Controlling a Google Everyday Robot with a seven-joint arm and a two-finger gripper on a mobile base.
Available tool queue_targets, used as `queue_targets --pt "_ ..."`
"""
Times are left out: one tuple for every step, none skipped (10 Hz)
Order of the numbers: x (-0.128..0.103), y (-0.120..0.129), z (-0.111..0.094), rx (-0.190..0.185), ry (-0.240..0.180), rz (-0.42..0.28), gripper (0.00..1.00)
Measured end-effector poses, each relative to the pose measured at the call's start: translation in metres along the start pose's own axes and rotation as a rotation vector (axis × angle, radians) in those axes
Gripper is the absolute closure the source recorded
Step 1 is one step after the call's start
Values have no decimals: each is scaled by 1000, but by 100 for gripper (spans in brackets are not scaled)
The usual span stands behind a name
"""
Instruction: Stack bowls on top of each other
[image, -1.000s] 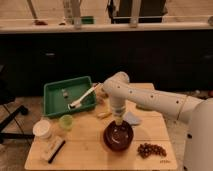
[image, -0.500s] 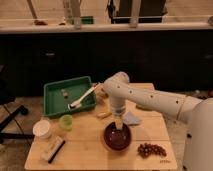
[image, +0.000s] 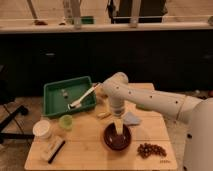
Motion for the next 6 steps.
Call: queue_targets --pt "-6 -1 -4 23 9 -22 20" --pt "-11 -3 -7 41 10 -38 20" --pt "-16 -5 -10 53 3 -55 20" --pt "-16 -7 -13 61 -4 -66 20" --pt "-16 -11 -17 69 -21 -80 20" --pt "-16 -14 -19 72 -33 -89 20"
